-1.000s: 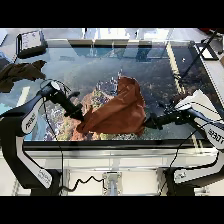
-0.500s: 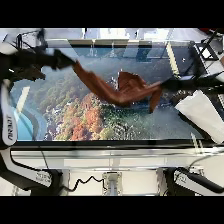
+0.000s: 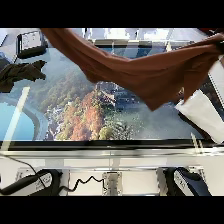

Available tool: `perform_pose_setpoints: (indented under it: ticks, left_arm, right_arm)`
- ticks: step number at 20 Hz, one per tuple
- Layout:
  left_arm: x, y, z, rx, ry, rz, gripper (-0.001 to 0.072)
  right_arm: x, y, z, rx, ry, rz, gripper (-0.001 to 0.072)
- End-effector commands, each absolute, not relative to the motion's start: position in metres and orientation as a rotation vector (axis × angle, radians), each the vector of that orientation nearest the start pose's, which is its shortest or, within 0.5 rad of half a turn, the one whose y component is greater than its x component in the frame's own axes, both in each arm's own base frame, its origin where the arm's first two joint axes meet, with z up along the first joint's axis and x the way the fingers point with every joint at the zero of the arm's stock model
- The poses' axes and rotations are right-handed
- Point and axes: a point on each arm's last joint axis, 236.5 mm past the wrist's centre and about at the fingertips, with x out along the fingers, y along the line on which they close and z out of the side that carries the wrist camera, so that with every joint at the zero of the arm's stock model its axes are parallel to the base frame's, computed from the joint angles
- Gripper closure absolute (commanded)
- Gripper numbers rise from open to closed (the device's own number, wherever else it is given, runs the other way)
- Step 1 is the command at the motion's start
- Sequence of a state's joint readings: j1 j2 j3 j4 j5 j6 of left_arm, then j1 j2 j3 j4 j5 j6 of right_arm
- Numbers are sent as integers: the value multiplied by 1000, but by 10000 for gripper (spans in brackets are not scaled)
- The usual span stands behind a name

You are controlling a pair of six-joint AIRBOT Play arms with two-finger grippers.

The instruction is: Fold the shirts.

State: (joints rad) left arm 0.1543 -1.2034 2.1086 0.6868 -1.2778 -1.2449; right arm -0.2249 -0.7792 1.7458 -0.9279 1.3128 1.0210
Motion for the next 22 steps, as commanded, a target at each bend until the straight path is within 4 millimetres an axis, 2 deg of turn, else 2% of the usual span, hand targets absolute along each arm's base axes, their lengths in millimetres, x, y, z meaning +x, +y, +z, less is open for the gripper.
perform_pose_setpoints:
  ticks: [1,3,4,6,8,11,14,15,17,22]
  left_arm:
    - [308,-87,510,50,46,-446,695]
    - [284,-76,518,83,27,-376,695]
    - [281,-69,508,88,73,-340,696]
    - [287,-42,448,35,323,-234,695]
    - [301,-31,377,9,562,-215,695]
    - [331,-41,296,-95,742,-277,695]
    - [353,-57,220,-207,921,-357,695]
    - [359,-57,201,-223,962,-362,695]
    - [375,-55,169,-245,1015,-354,695]
    - [436,-46,116,-325,1018,-308,695]
  right_arm:
    - [212,75,487,-335,23,320,688]
    - [205,78,493,-332,11,322,689]
    - [210,75,489,-324,30,320,689]
    - [231,69,465,-285,139,331,689]
    - [262,62,435,-243,264,355,688]
    - [321,54,376,-151,436,407,688]
    - [374,49,303,-47,618,457,688]
    - [389,55,280,-14,674,492,689]
    - [415,81,234,10,778,573,688]
    - [492,192,140,-58,793,664,688]
